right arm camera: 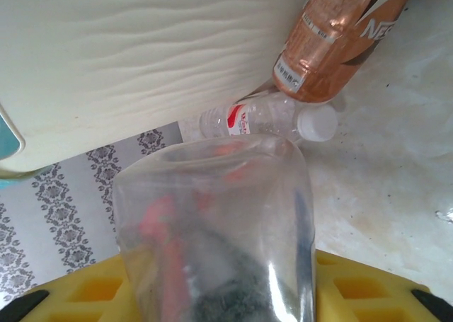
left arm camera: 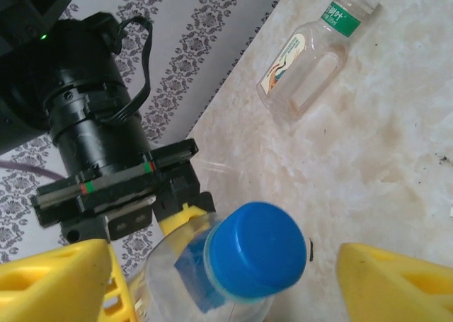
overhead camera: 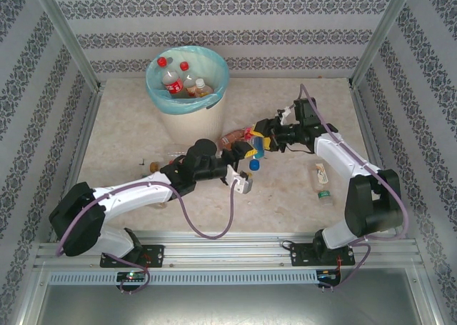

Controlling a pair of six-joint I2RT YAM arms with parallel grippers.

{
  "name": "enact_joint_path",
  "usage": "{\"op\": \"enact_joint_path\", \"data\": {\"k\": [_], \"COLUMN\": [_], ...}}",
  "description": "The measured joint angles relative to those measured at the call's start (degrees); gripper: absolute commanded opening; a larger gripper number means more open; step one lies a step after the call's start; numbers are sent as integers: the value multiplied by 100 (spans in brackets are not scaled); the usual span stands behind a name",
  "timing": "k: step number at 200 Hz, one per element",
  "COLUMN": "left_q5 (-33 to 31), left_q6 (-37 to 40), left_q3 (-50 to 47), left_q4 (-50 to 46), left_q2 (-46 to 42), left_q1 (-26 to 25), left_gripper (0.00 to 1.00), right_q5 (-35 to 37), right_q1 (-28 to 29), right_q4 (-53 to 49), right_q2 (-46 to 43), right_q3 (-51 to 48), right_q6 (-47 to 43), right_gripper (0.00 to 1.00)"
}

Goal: Put the plastic bottles in the bin

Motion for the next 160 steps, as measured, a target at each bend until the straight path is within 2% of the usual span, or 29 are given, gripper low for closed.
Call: {"op": "enact_joint_path", "data": {"k": [16,106,160], "left_q5": [-9,-160,-205], "left_q6": [87,339,619], "left_q3": [0,-48,-87], "left_q4": [-4,50,323], "left_q2": [15,120,153], "left_q1": [-24,-59,-96], "left_gripper": [61,45,12], "right_q5": [-42,-74,-52], "right_q1": [44,129,122], "right_q4": [66,179,146], "right_q2": [0,0,0], "right_q3": [0,0,0], "right_q6": [68,275,319], "right_gripper": [45,42,44]}}
